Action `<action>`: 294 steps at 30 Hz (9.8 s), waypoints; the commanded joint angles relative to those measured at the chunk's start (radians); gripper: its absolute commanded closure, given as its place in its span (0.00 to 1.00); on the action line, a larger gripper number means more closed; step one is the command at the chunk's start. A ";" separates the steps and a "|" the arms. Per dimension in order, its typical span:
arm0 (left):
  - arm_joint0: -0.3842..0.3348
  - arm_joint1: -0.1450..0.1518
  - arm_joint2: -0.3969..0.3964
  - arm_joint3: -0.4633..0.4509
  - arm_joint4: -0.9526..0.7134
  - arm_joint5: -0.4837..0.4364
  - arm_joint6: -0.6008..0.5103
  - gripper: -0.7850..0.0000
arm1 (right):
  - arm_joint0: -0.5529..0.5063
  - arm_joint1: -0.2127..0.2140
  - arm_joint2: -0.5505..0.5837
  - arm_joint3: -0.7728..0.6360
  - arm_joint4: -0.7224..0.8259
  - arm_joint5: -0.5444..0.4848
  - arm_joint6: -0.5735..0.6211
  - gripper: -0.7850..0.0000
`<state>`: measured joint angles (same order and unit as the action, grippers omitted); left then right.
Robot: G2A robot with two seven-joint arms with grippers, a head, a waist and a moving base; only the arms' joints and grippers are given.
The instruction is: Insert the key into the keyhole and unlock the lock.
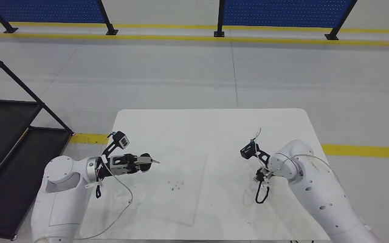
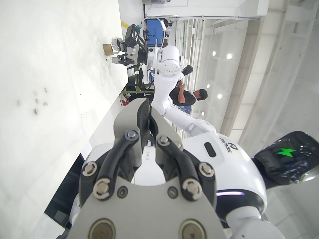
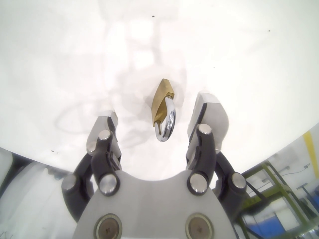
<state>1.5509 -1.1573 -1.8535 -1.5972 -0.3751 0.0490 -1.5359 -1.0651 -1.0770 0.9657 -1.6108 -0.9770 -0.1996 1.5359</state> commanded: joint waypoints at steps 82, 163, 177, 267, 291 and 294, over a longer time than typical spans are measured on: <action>0.013 -0.016 0.227 -0.010 -0.078 -0.252 0.082 1.00 | -0.205 0.012 0.145 0.204 1.419 -0.289 -0.393 1.00; -0.068 -0.008 0.534 0.108 0.085 -0.566 0.537 1.00 | -0.283 -0.043 0.040 0.164 1.250 -0.360 -0.777 1.00; -0.082 -0.001 0.554 0.125 0.087 -0.572 0.560 1.00 | -0.288 -0.043 0.036 0.156 1.248 -0.358 -0.775 1.00; -0.213 0.065 0.533 0.207 0.928 -1.061 1.056 1.00 | -0.288 -0.043 0.036 0.156 1.248 -0.358 -0.775 1.00; -0.323 0.150 0.750 0.432 2.469 -0.606 2.646 1.00 | -0.288 -0.043 0.036 0.156 1.248 -0.358 -0.775 1.00; -0.348 0.146 0.780 0.471 2.507 -0.511 2.721 1.00 | -0.288 -0.043 0.036 0.156 1.248 -0.358 -0.775 1.00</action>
<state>1.2103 -1.0096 -1.0821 -1.1389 2.1253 -0.4974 1.1597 -1.3527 -1.1203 1.0020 -1.4546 0.2708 -0.5575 0.7607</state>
